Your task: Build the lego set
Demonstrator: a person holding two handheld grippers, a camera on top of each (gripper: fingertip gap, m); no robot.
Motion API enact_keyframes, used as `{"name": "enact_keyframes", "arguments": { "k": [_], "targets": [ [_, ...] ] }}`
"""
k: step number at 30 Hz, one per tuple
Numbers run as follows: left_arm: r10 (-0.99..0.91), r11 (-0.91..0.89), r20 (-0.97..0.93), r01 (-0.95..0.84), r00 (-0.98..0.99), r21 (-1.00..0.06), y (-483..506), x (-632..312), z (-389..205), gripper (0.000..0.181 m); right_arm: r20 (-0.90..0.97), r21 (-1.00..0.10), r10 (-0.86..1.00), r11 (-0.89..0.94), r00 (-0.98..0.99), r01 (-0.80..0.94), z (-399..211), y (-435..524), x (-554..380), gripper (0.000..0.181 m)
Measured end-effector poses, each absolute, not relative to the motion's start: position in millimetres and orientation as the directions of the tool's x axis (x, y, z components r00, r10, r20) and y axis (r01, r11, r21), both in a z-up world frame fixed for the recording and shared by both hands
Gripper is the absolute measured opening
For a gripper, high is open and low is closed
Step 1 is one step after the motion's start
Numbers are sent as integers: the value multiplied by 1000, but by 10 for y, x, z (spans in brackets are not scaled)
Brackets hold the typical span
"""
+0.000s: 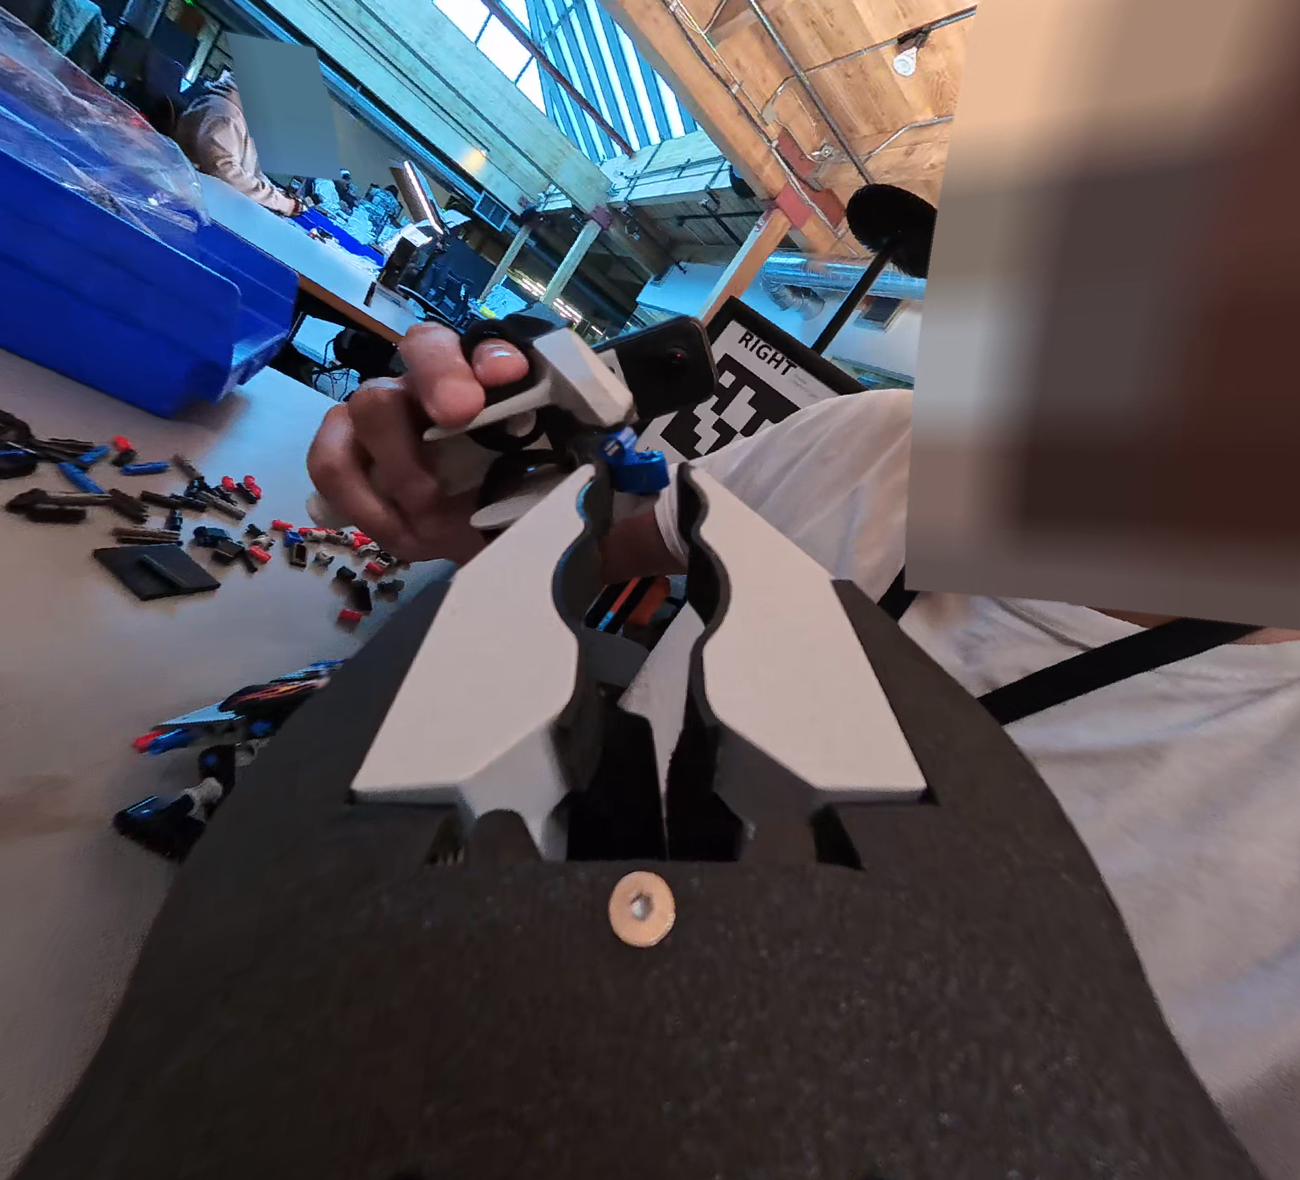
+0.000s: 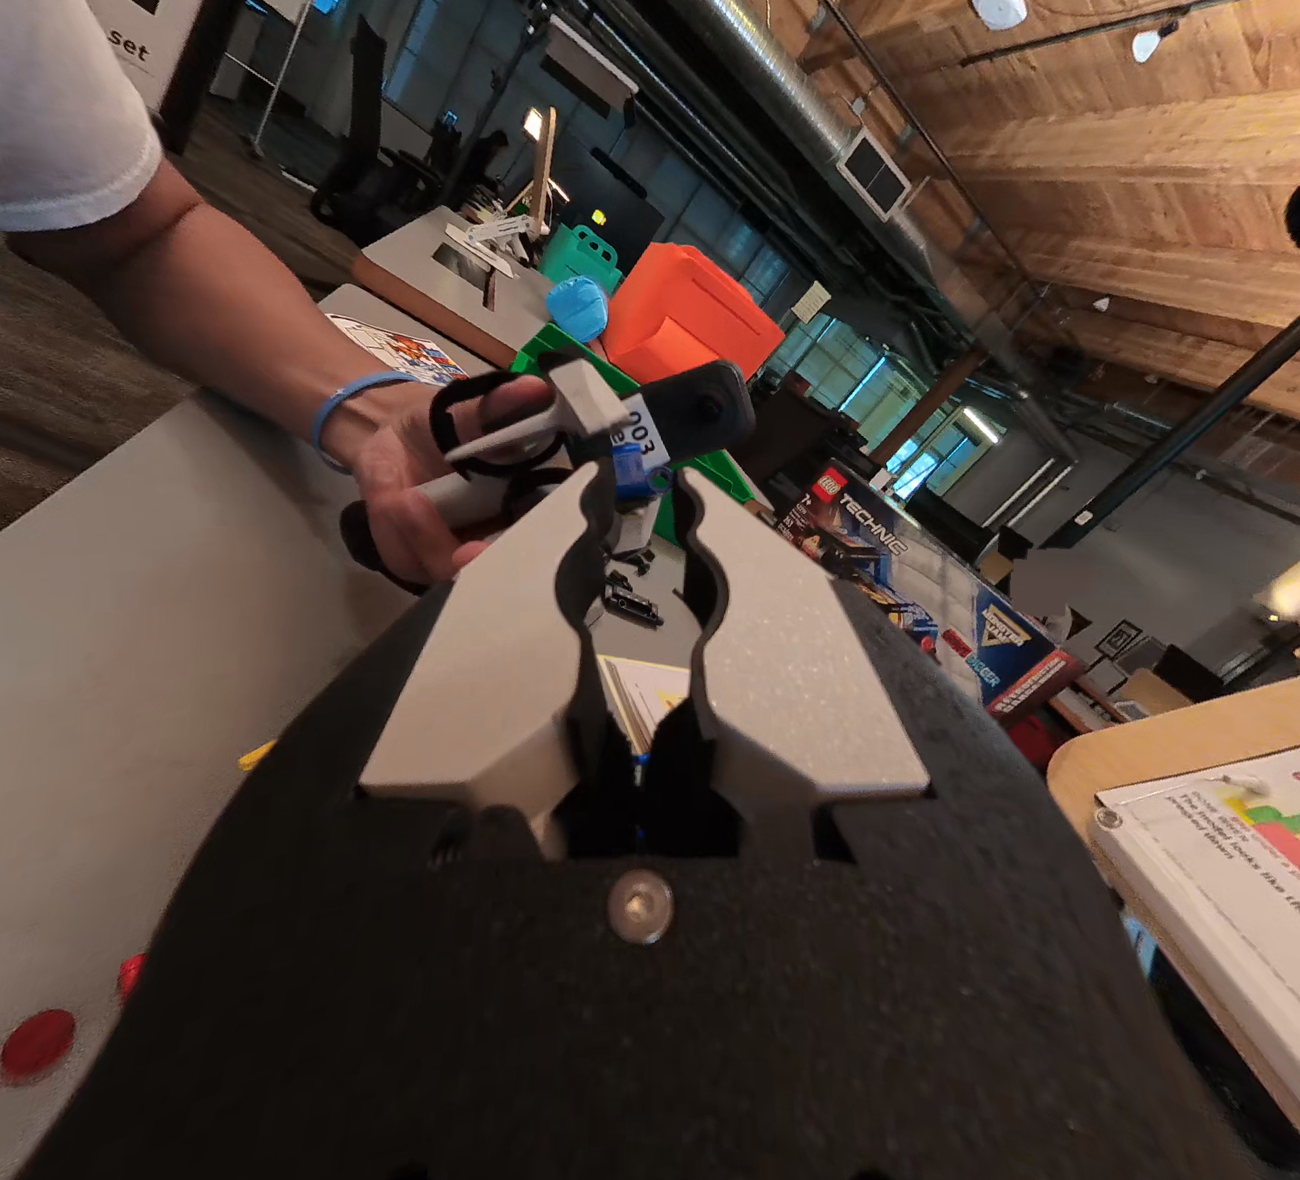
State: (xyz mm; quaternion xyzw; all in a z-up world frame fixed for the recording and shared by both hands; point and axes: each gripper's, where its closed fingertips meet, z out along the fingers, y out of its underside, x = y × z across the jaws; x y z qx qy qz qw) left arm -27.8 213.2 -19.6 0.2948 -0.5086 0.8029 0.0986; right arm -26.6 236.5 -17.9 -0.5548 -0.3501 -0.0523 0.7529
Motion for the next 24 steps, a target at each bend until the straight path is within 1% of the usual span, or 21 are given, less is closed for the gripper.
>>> {"name": "enact_keyframes", "arguments": {
  "k": [3, 5, 7, 8, 13, 15, 17, 19, 20, 21, 22, 23, 24],
  "targets": [
    [-122, -478, 584, -468, -802, -743, 2134, -270, -203, 13, 593, -792, 298, 381, 748, 476, -181, 2366, -267, 15],
    [-111, -486, 585, -470, -803, -737, 2127, -273, -204, 13, 605, -783, 298, 390, 738, 485, -186, 2354, -269, 15],
    [-85, -494, 592, -482, -801, -724, 2127, -283, -192, 17, 606, -782, 298, 393, 737, 484, -192, 2352, -266, 15],
    [-79, -498, 597, -487, -798, -717, 2132, -278, -190, 16, 607, -781, 300, 396, 736, 483, -192, 2347, -267, 15],
    [-75, -510, 603, -489, -794, -708, 2127, -267, -196, 13, 614, -776, 300, 399, 730, 489, -193, 2337, -265, 15],
    [-107, -514, 604, -476, -790, -713, 2144, -231, -219, 13, 601, -789, 296, 365, 742, 494, -217, 2358, -228, 15],
    [-167, -514, 618, -467, -768, -720, 2200, -151, -277, 13, 502, -864, 332, 239, 799, 444, -285, 2409, -156, 16],
    [-218, -524, 616, -441, -757, -728, 2285, -93, -296, 13, 424, -905, 397, 199, 814, 375, -277, 2395, -173, 32],
    [-265, -524, 615, -424, -743, -739, 2343, -47, -317, 13, 409, -912, 391, 190, 824, 362, -265, 2394, -134, 36],
    [-329, -514, 605, -400, -725, -759, 2408, 3, -348, 13, 394, -919, 395, 179, 830, 351, -269, 2387, -93, 37],
    [-418, -489, 575, -360, -703, -795, 2481, 55, -384, 13, 358, -934, 408, 157, 840, 322, -277, 2378, -51, 32],
    [-534, -430, 516, -311, -670, -848, 2551, 109, -445, 13, 296, -955, 424, 128, 856, 268, -273, 2380, -6, 26],
    [-654, -331, 423, -266, -627, -906, 2612, 160, -527, 14, 214, -977, 426, 82, 879, 198, -271, 2413, 58, 25]
  ]
}}
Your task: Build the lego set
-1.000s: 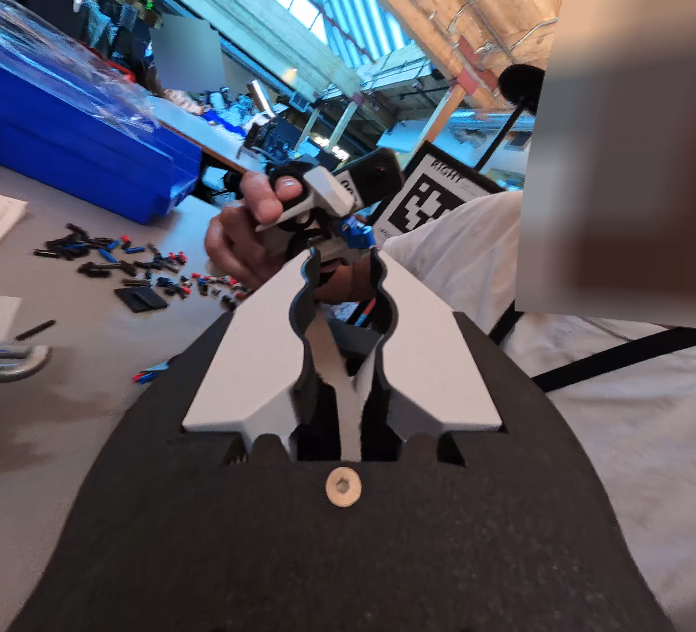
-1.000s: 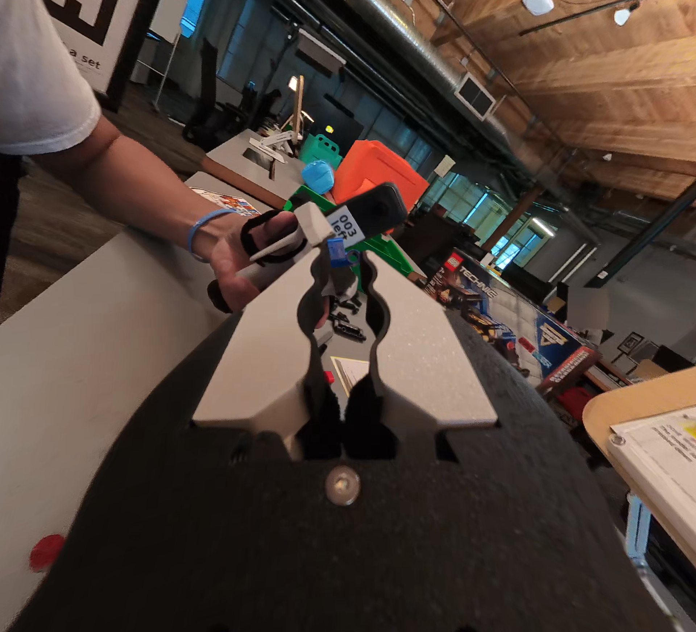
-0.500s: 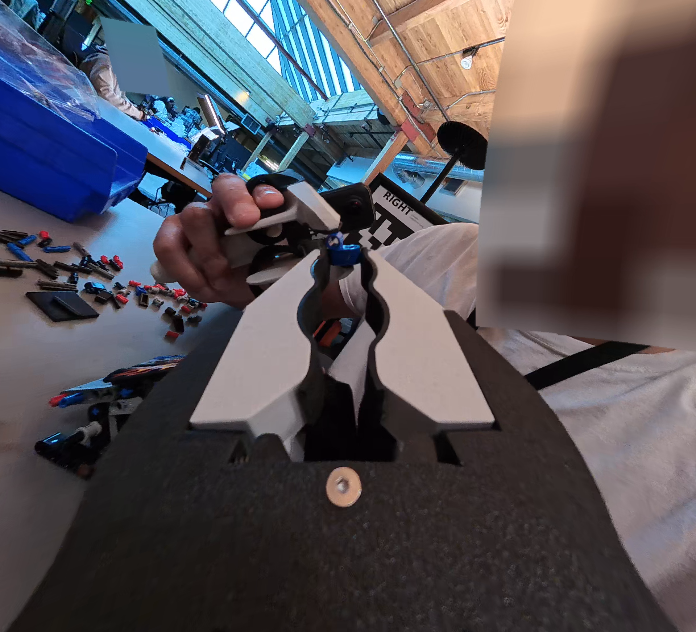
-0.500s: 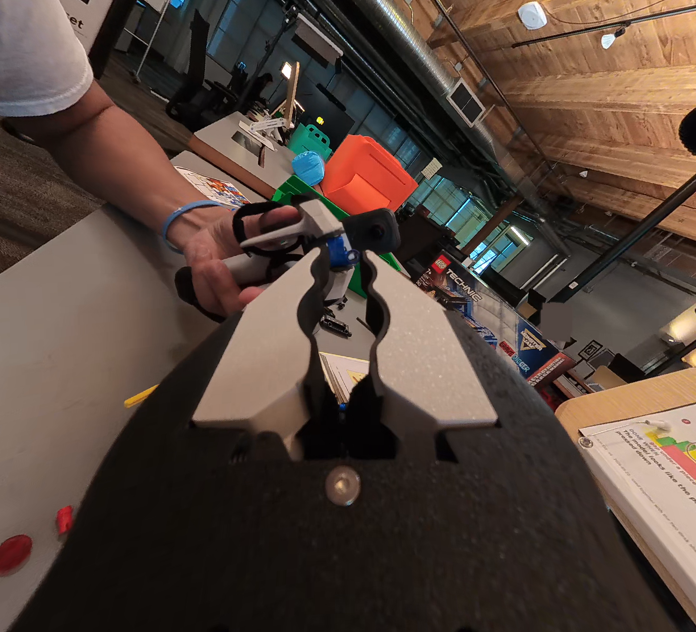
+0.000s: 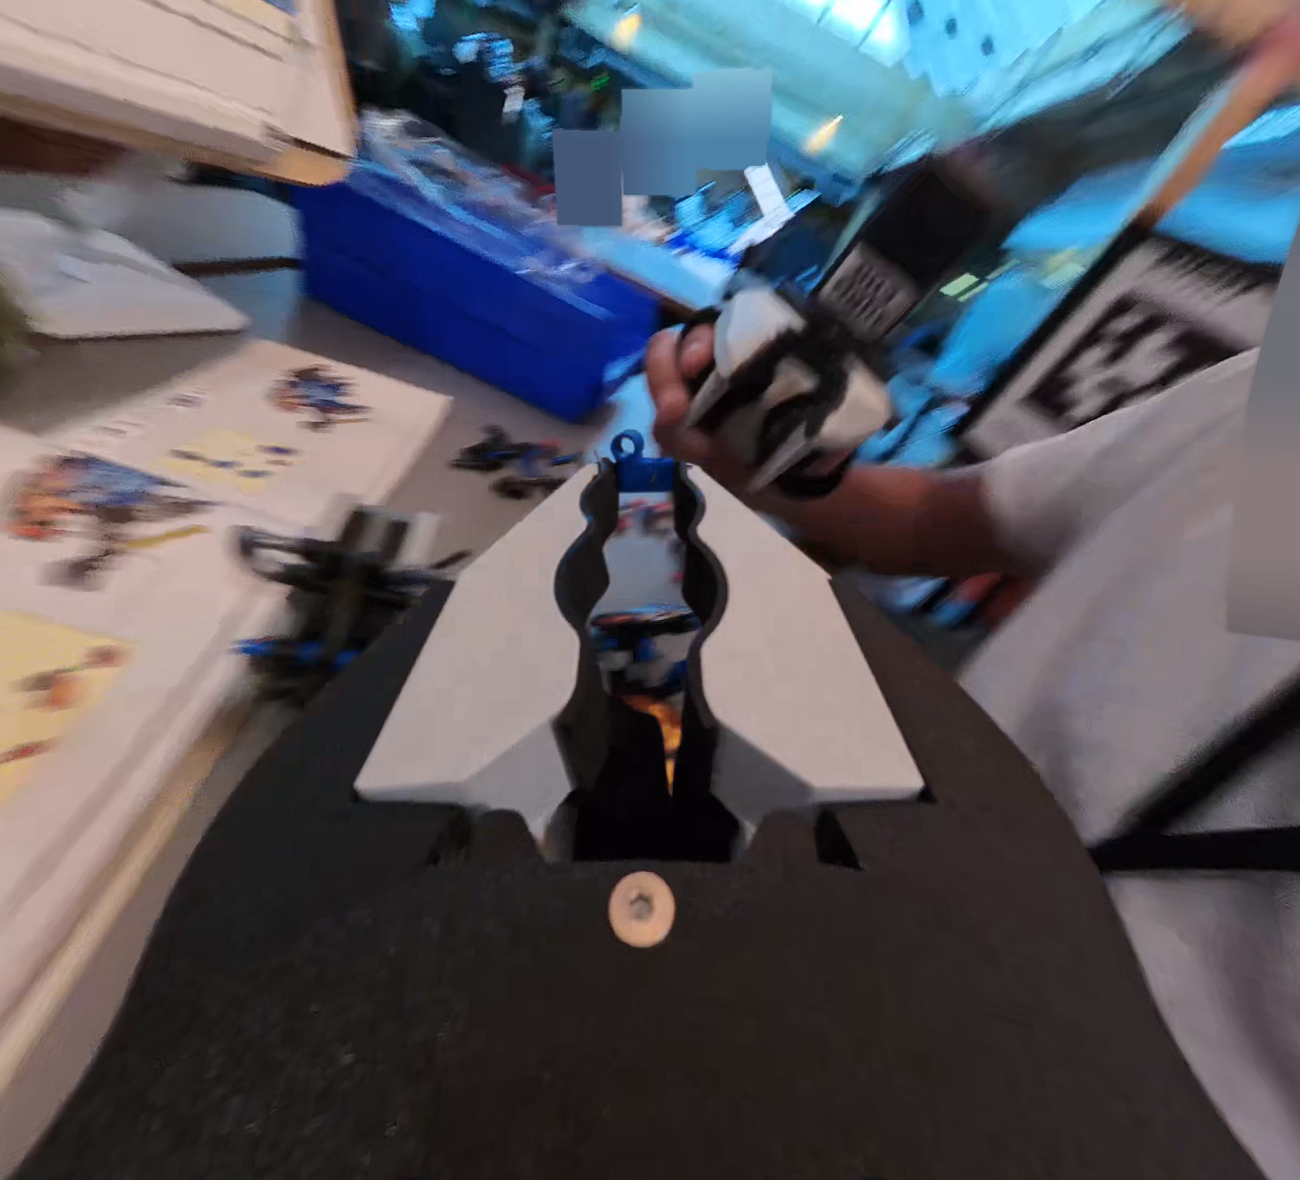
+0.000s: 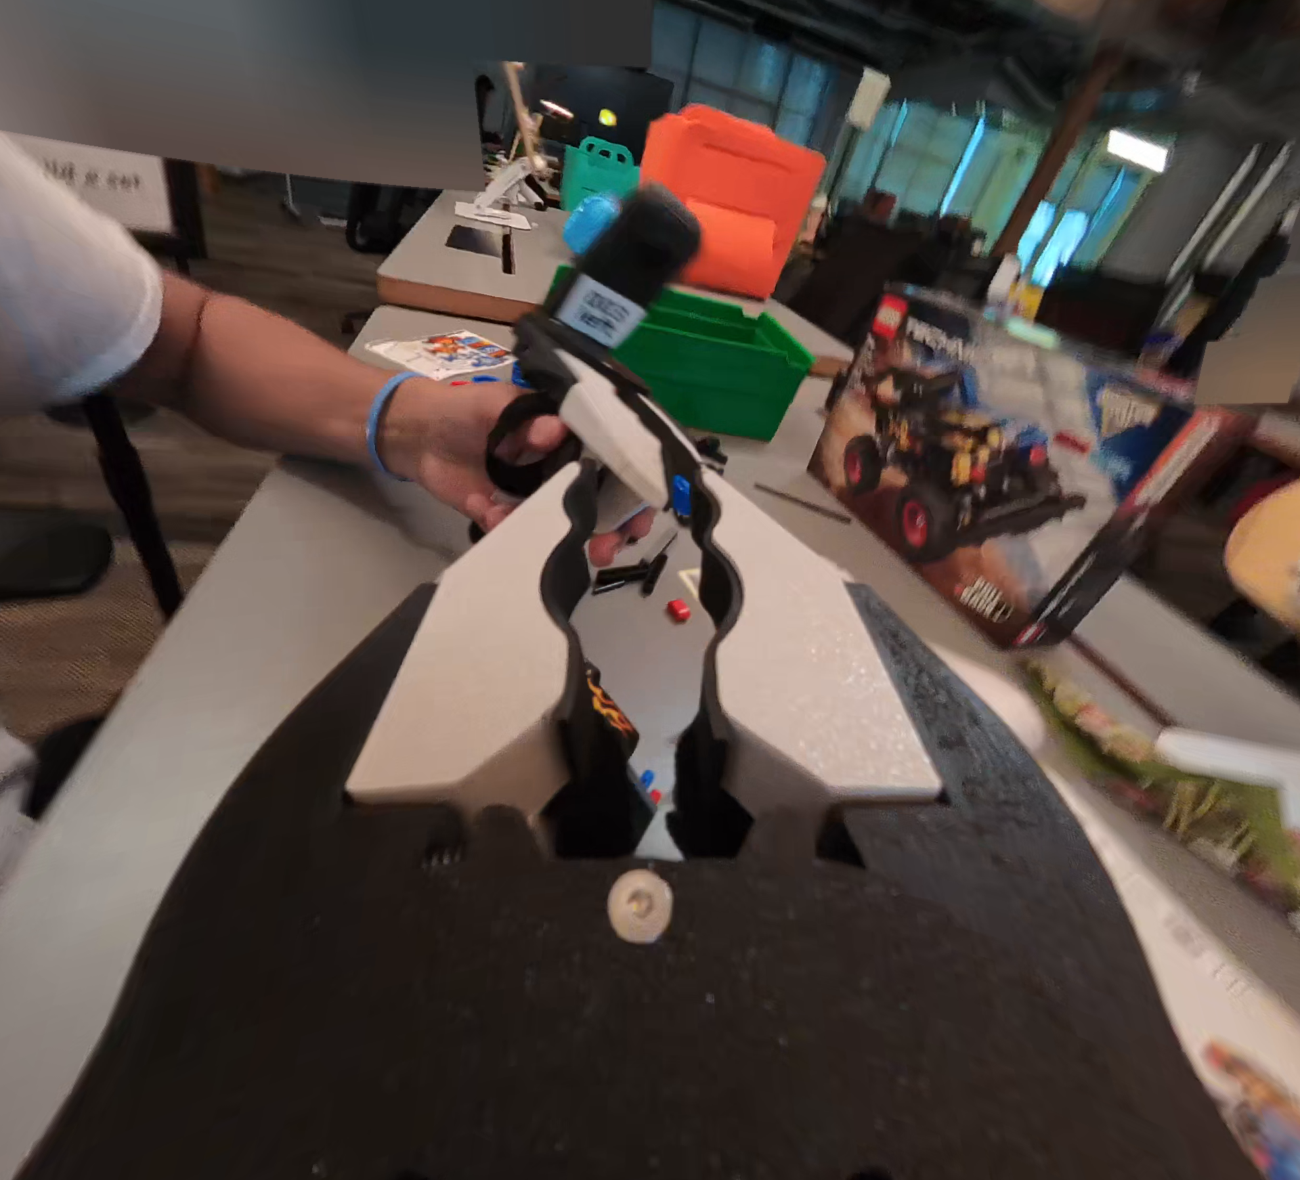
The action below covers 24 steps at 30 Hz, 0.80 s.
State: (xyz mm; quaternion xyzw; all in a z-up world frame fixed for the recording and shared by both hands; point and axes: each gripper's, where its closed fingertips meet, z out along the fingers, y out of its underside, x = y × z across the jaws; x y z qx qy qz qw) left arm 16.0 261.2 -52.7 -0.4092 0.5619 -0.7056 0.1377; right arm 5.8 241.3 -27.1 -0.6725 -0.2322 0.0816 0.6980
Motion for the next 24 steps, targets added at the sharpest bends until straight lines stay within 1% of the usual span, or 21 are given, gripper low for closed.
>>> {"name": "enact_keyframes", "arguments": {
  "k": [2, 3, 4, 6, 7, 9, 10, 12, 15, 16, 17, 19, 21, 22, 24],
  "targets": [
    [-854, -88, 167, -178, -493, -980, 2770, 261, -651, 13, 33, -993, 396, -89, 918, 74, -395, 2551, 192, 25],
    [-913, 57, 13, -160, -409, -985, 2851, 304, -713, 13, -55, -984, 383, -177, 922, 14, -493, 2607, 218, 26],
    [-933, 205, -147, -148, -327, -967, 2921, 333, -754, 12, -140, -970, 369, -238, 919, -52, -569, 2646, 224, 27],
    [-877, 465, -434, -135, -206, -875, 2968, 352, -793, 13, -288, -930, 351, -325, 891, -173, -686, 2701, 214, 29],
    [-827, 559, -536, -140, -170, -817, 2953, 354, -815, 14, -349, -912, 365, -346, 863, -222, -697, 2707, 179, 30],
    [-739, 674, -659, -135, -140, -727, 2863, 351, -847, 13, -420, -884, 339, -362, 842, -295, -718, 2731, 200, 29],
    [-705, 709, -697, -147, -131, -690, 2838, 354, -874, 14, -426, -882, 337, -361, 840, -303, -723, 2732, 206, 27],
    [-667, 744, -735, -149, -122, -651, 2788, 355, -890, 13, -402, -889, 318, -358, 859, -284, -762, 2739, 239, 25],
    [-638, 769, -761, -143, -119, -623, 2734, 352, -890, 14, -398, -887, 320, -374, 860, -271, -808, 2740, 227, 21],
    [-626, 779, -771, -137, -116, -611, 2713, 347, -883, 13, -399, -889, 324, -368, 858, -274, -807, 2742, 227, 17],
    [-615, 787, -781, -136, -110, -601, 2704, 343, -876, 13, -402, -888, 329, -369, 855, -275, -811, 2738, 227, 9],
    [-598, 801, -795, -134, -103, -584, 2699, 337, -866, 13, -420, -884, 347, -366, 838, -291, -799, 2729, 219, 7],
    [-632, 775, -766, -119, -120, -621, 2678, 324, -853, 14, -450, -874, 371, -372, 812, -314, -788, 2714, 208, 7],
    [-677, 736, -722, -106, -146, -669, 2661, 316, -845, 14, -478, -861, 384, -381, 790, -337, -776, 2704, 203, 7],
    [-787, 604, -574, -97, -224, -791, 2647, 295, -817, 17, -532, -840, 410, -365, 741, -401, -713, 2688, 229, 6]
  ]
}}
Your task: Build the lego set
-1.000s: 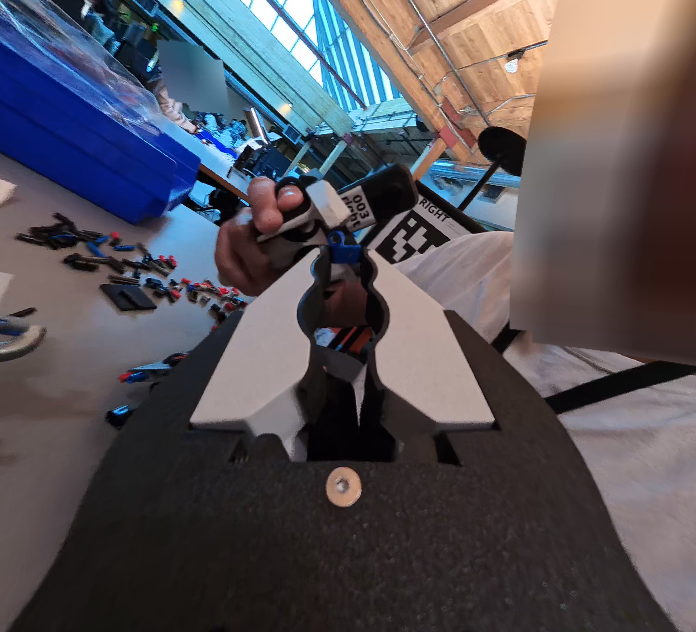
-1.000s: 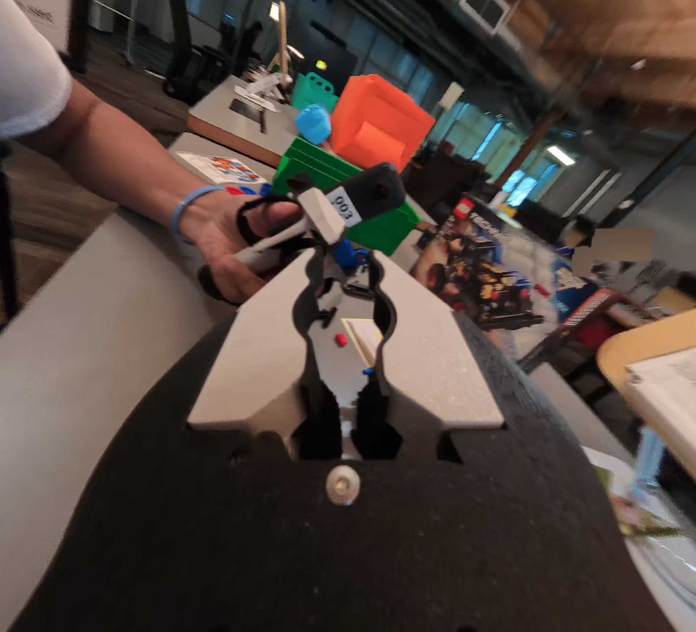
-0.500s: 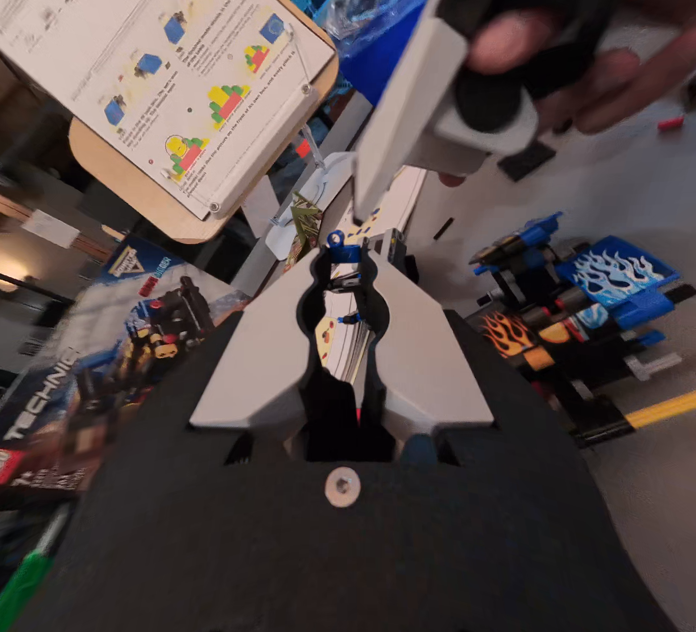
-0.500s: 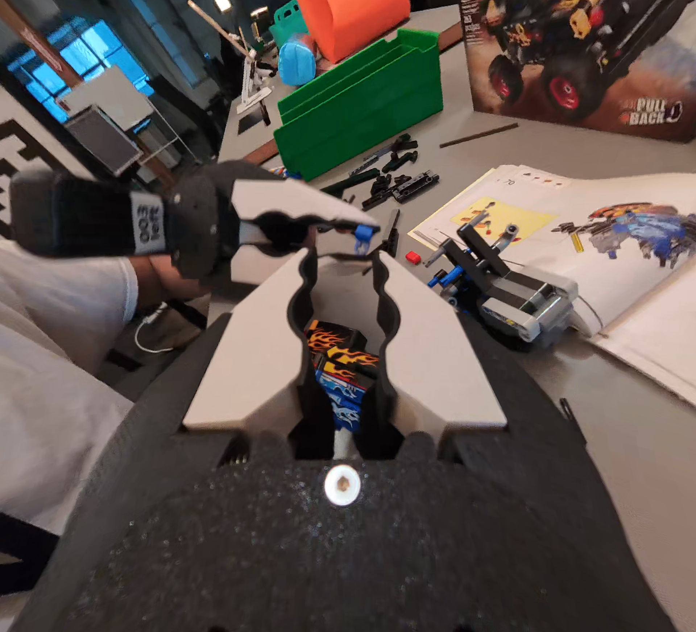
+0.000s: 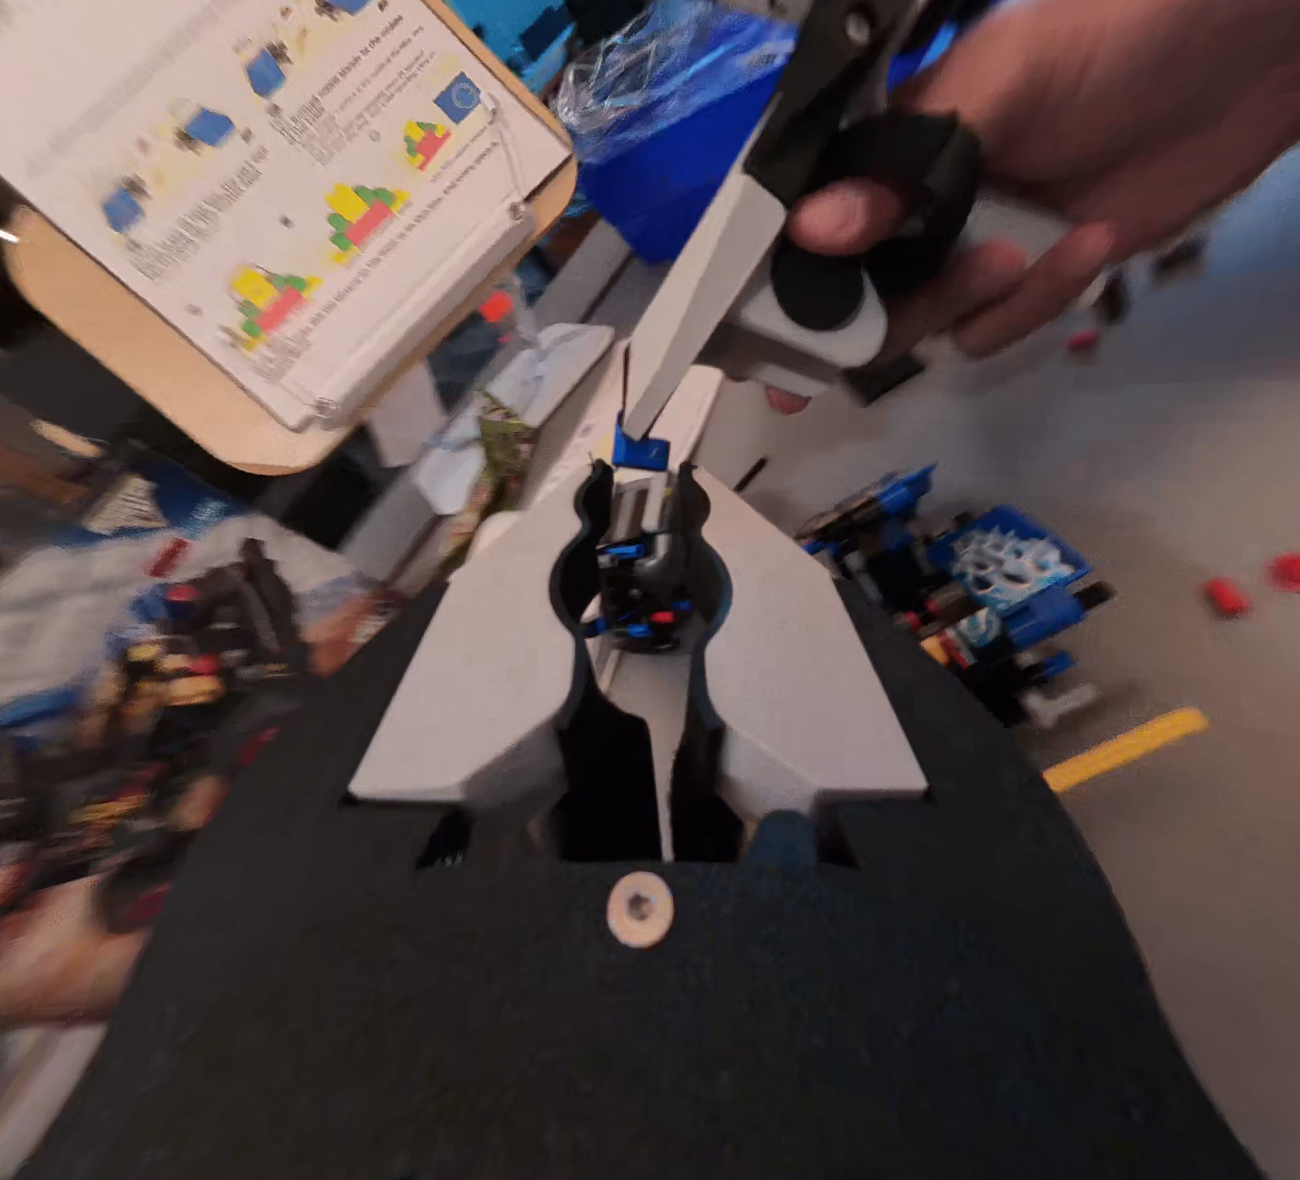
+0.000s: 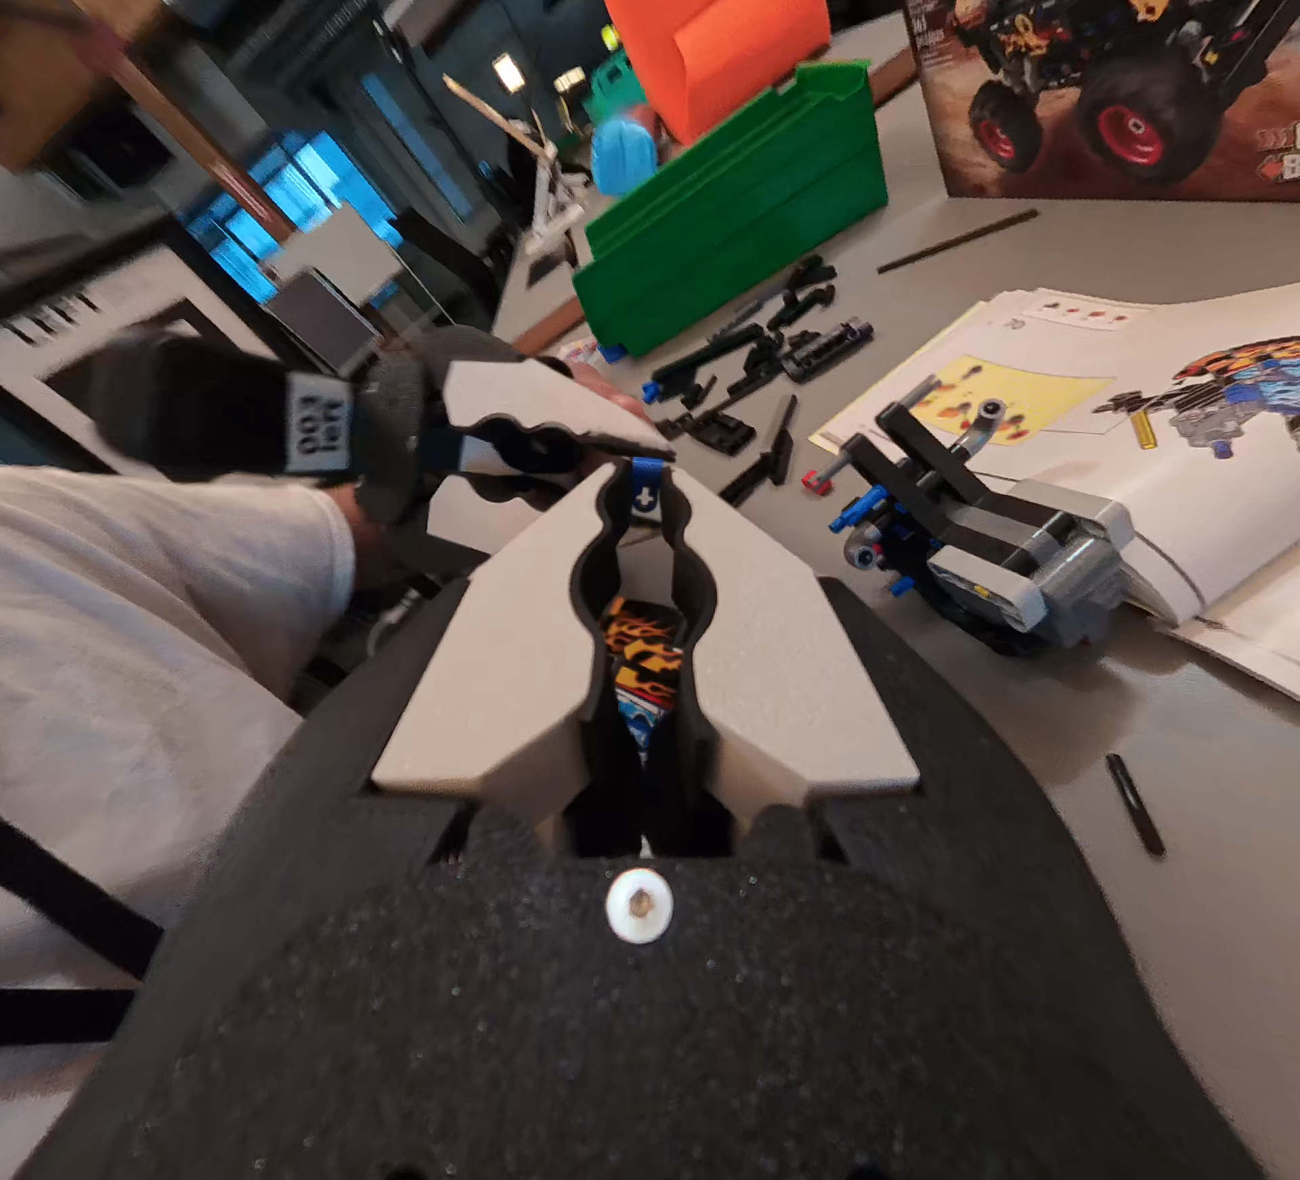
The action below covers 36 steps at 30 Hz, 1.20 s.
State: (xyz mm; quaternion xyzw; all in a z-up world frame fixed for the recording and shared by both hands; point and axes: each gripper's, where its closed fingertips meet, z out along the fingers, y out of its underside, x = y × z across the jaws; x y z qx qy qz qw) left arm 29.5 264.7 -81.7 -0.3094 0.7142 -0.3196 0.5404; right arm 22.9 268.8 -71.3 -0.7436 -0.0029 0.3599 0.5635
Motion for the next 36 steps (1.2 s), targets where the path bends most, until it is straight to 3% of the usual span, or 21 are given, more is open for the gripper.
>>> {"name": "enact_keyframes", "arguments": {
  "k": [2, 5, 8, 12, 18, 27, 36],
  "targets": [
    [-876, 410, -363, -94, -317, -907, 2629, 263, -755, 18, -580, -814, 432, -355, 691, -460, -649, 2669, 261, 7],
    [-889, 125, -49, -138, -455, -982, 2556, 217, -685, 17, -592, -806, 467, -323, 657, -496, -558, 2650, 268, 7],
    [-811, -119, 210, -198, -545, -973, 2487, 177, -595, 16, -556, -830, 496, -289, 667, -477, -508, 2637, 222, 6],
    [-721, -302, 387, -241, -575, -922, 2522, 175, -517, 13, -543, -837, 514, -275, 664, -472, -463, 2623, 178, 7],
    [-644, -414, 486, -266, -590, -871, 2519, 185, -469, 9, -544, -837, 516, -272, 662, -475, -463, 2623, 152, 7],
    [-685, -306, 418, -285, -597, -908, 2404, 169, -588, 6, -577, -810, 519, -269, 630, -521, -439, 2613, 198, 6],
    [-624, -411, 498, -289, -602, -864, 2436, 184, -523, 8, -570, -812, 523, -245, 633, -529, -421, 2616, 209, 6]
  ]
}}
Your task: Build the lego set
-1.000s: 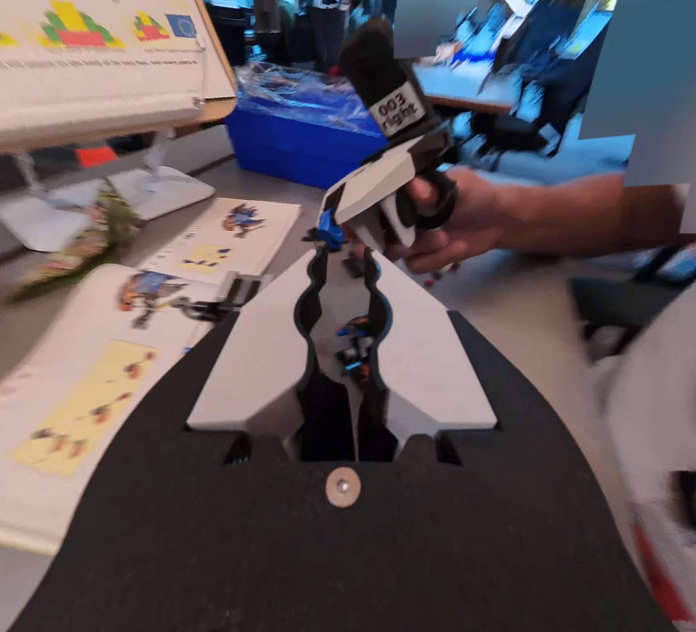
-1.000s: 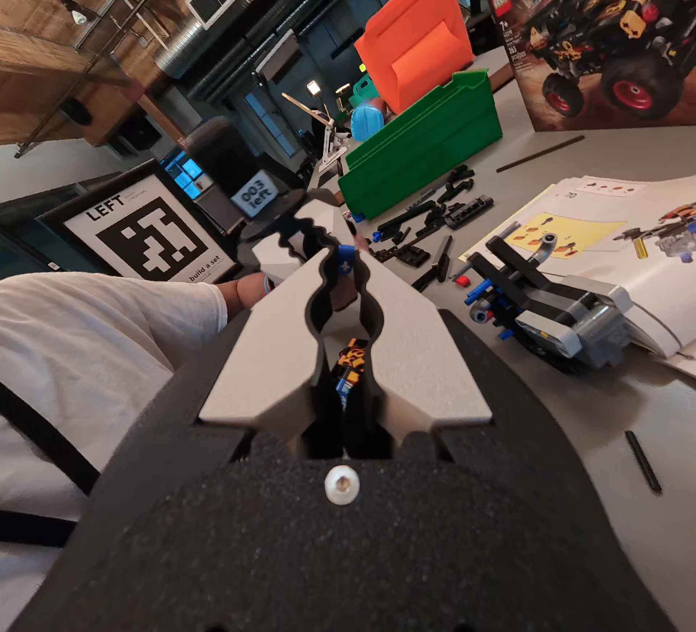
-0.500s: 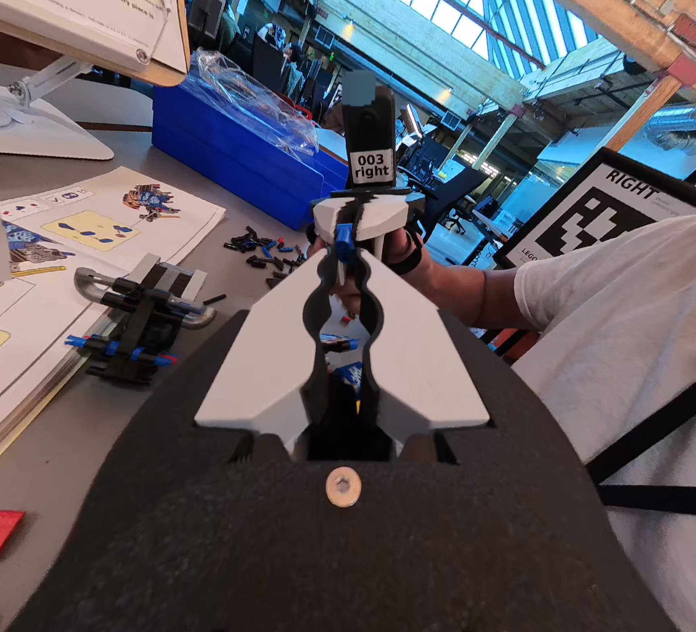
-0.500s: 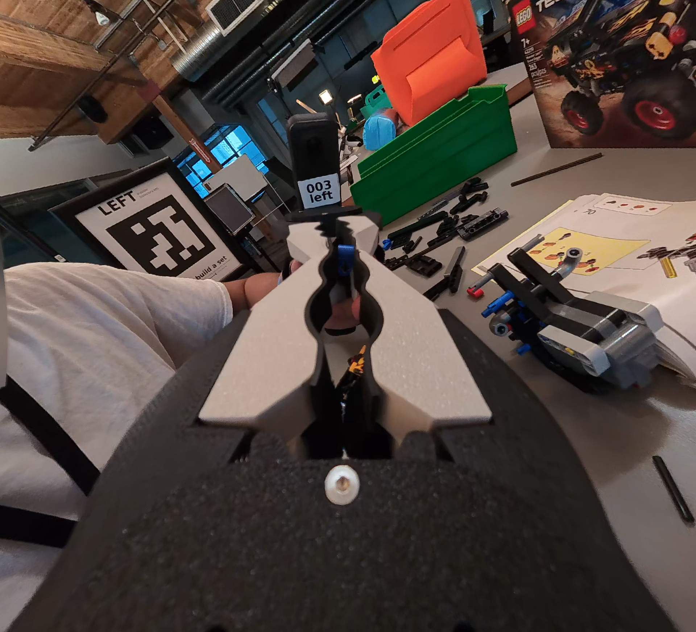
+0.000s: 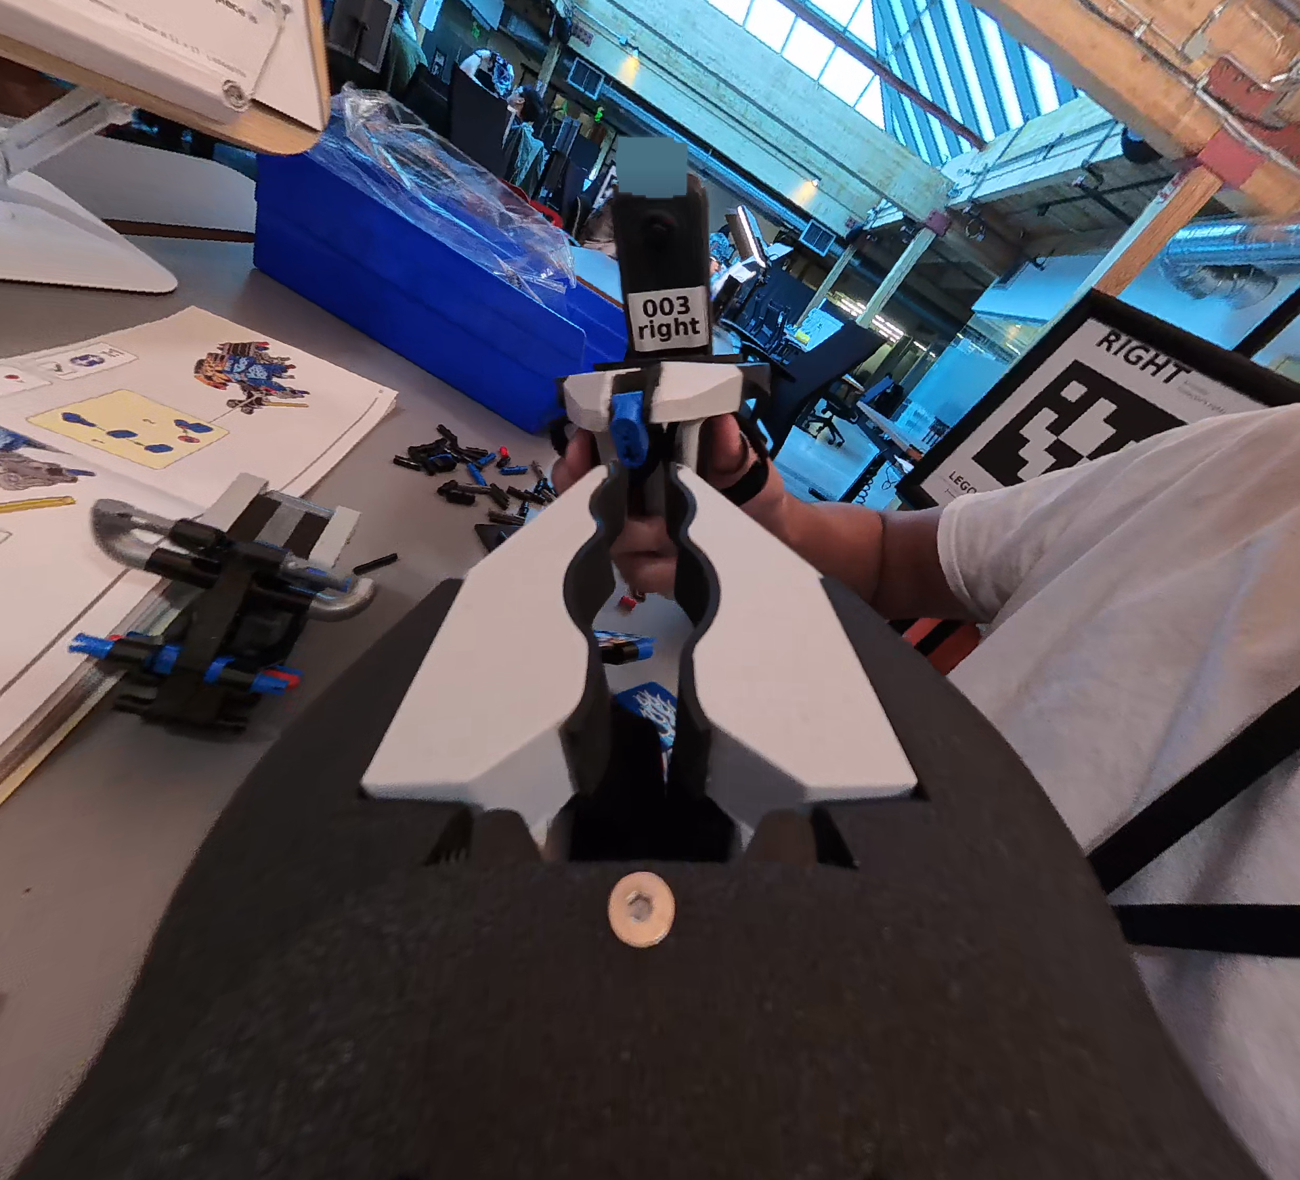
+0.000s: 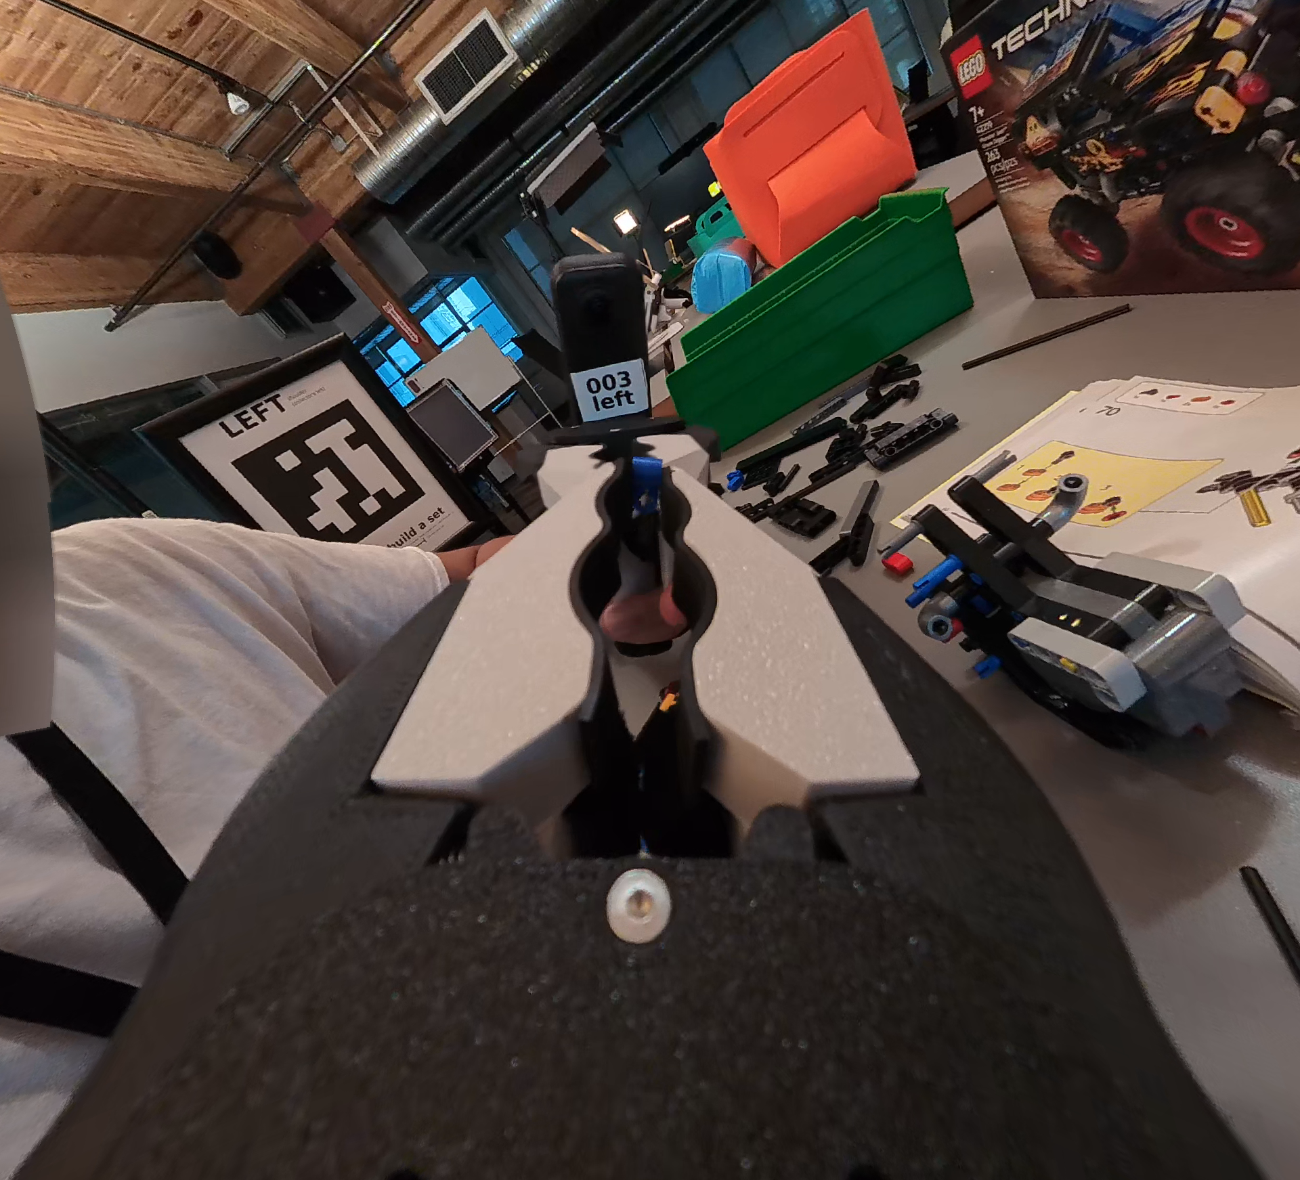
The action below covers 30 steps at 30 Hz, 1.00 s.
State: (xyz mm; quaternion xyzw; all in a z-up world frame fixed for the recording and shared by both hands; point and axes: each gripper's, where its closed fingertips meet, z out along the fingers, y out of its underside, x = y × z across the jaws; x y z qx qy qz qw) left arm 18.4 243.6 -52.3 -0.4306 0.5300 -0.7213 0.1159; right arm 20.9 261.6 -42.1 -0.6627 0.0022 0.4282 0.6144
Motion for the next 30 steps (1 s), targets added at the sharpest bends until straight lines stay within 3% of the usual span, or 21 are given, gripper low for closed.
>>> {"name": "enact_keyframes", "arguments": {
  "k": [18, 25, 30],
  "targets": [
    [-606, -412, 512, -310, -609, -857, 2435, 170, -550, 5, -560, -822, 552, -282, 617, -494, -458, 2602, 145, 6],
    [-667, -213, 392, -342, -633, -915, 2281, 111, -728, 5, -437, -897, 575, -332, 691, -292, -564, 2549, 4, 7],
    [-704, -148, 330, -324, -629, -934, 2292, 105, -750, 5, -461, -885, 571, -357, 680, -300, -577, 2537, 10, 7]
  ]
}}
